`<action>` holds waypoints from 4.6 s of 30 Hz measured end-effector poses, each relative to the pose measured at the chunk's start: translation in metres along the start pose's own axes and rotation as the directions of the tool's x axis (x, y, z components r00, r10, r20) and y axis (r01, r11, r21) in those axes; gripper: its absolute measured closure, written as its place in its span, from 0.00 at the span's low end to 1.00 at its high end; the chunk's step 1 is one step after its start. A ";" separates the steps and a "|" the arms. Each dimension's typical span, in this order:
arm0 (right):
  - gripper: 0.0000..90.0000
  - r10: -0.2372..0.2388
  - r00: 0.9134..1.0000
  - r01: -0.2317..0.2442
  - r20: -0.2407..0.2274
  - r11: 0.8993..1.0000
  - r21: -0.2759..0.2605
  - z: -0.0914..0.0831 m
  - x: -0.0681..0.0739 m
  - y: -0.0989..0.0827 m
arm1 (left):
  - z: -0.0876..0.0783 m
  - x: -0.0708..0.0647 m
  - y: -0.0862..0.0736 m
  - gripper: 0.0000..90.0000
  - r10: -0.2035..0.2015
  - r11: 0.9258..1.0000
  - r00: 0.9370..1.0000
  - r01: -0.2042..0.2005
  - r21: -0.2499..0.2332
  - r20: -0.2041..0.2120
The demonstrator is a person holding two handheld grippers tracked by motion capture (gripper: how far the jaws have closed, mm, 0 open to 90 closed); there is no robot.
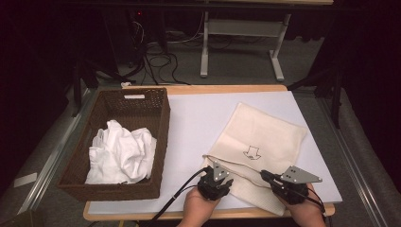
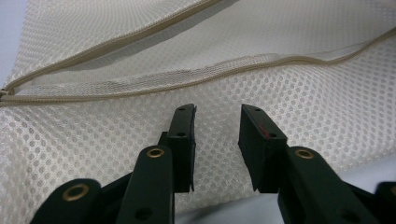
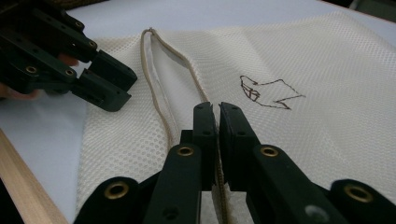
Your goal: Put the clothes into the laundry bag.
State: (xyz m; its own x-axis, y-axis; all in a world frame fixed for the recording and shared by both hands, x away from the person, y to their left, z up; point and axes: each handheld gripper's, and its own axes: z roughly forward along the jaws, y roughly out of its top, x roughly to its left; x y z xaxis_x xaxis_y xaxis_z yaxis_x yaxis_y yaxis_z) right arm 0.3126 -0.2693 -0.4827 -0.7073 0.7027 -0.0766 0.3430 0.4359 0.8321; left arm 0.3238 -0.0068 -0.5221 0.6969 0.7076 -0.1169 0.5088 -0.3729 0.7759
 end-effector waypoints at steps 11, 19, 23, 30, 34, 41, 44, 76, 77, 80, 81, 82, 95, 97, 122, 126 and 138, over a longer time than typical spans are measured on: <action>0.72 -0.046 0.999 0.046 -0.008 0.997 0.057 0.019 0.005 0.003 | -0.020 0.004 0.000 0.63 -0.013 0.996 1.000 0.013 -0.085 0.000; 0.70 -0.071 0.997 0.072 -0.019 0.993 0.094 0.027 0.007 0.004 | -0.059 0.015 0.003 0.57 -0.031 0.984 0.998 0.022 -0.178 -0.046; 0.79 -0.063 0.998 0.063 -0.005 0.992 0.109 0.032 0.003 0.006 | -0.070 0.018 0.005 0.51 -0.039 0.977 0.997 0.025 -0.211 -0.062; 0.98 -0.040 0.999 0.040 -0.005 0.996 0.074 0.028 -0.002 0.018 | -0.093 0.017 0.015 0.37 0.040 0.969 0.987 -0.077 -0.236 -0.155; 0.98 -0.026 1.000 0.026 -0.007 0.999 0.045 0.025 -0.005 0.017 | -0.110 0.013 0.024 0.28 0.063 0.953 0.979 -0.117 -0.280 -0.195; 0.98 0.042 0.999 -0.043 0.006 0.999 0.009 0.018 -0.009 0.010 | -0.132 0.023 0.027 0.16 0.017 0.941 0.968 -0.100 -0.322 -0.251; 0.98 0.051 0.999 -0.051 -0.003 0.999 -0.001 0.016 -0.011 0.009 | -0.144 0.030 0.028 0.13 -0.008 0.934 0.964 -0.088 -0.346 -0.267; 0.97 0.037 0.999 -0.037 -0.007 0.999 -0.037 0.011 -0.011 0.011 | -0.233 0.119 -0.014 0.09 -0.231 0.904 0.863 0.019 -0.427 -0.450; 0.97 0.035 0.999 -0.035 -0.007 0.999 -0.038 0.011 -0.011 0.011 | -0.235 0.121 -0.015 0.09 -0.236 0.903 0.861 0.023 -0.428 -0.451; 0.97 0.040 0.999 -0.040 -0.007 0.999 -0.036 0.011 -0.011 0.011 | -0.240 0.125 -0.018 0.09 -0.242 0.905 0.851 0.024 -0.425 -0.466; 0.97 0.041 0.999 -0.042 -0.006 0.998 -0.037 0.011 -0.011 0.011 | -0.242 0.127 -0.020 0.09 -0.246 0.903 0.850 0.027 -0.429 -0.466; 0.97 0.041 0.999 -0.042 -0.007 0.998 -0.038 0.011 -0.011 0.011 | -0.244 0.129 -0.021 0.09 -0.255 0.901 0.845 0.031 -0.433 -0.470; 0.97 0.044 0.999 -0.045 -0.005 0.998 -0.045 0.010 -0.012 0.011 | -0.253 0.144 -0.038 0.09 -0.308 0.890 0.822 0.071 -0.451 -0.478; 0.97 0.043 0.999 -0.043 -0.005 0.998 -0.047 0.010 -0.012 0.011 | -0.252 0.145 -0.038 0.09 -0.314 0.886 0.825 0.076 -0.458 -0.471; 0.97 0.064 0.997 -0.066 -0.033 0.996 -0.068 0.010 -0.014 0.012 | -0.237 0.156 -0.011 0.10 -0.303 0.894 0.829 0.076 -0.442 -0.470; 0.97 0.063 0.997 -0.066 -0.034 0.996 -0.067 0.010 -0.015 0.012 | -0.233 0.172 -0.004 0.09 -0.319 0.902 0.826 0.114 -0.416 -0.465; 0.97 0.052 0.998 -0.054 -0.034 0.997 -0.062 0.010 -0.014 0.011 | -0.215 0.208 0.001 0.03 -0.332 0.939 0.820 0.237 -0.250 -0.466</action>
State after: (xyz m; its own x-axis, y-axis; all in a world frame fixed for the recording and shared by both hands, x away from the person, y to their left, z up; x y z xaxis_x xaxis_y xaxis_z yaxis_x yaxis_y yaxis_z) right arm 0.3330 -0.2686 -0.4781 -0.7091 0.7050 -0.0148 0.3415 0.3618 0.8675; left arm 0.3608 0.2693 -0.4119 0.1674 0.9838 -0.0643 0.5164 -0.0319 0.8558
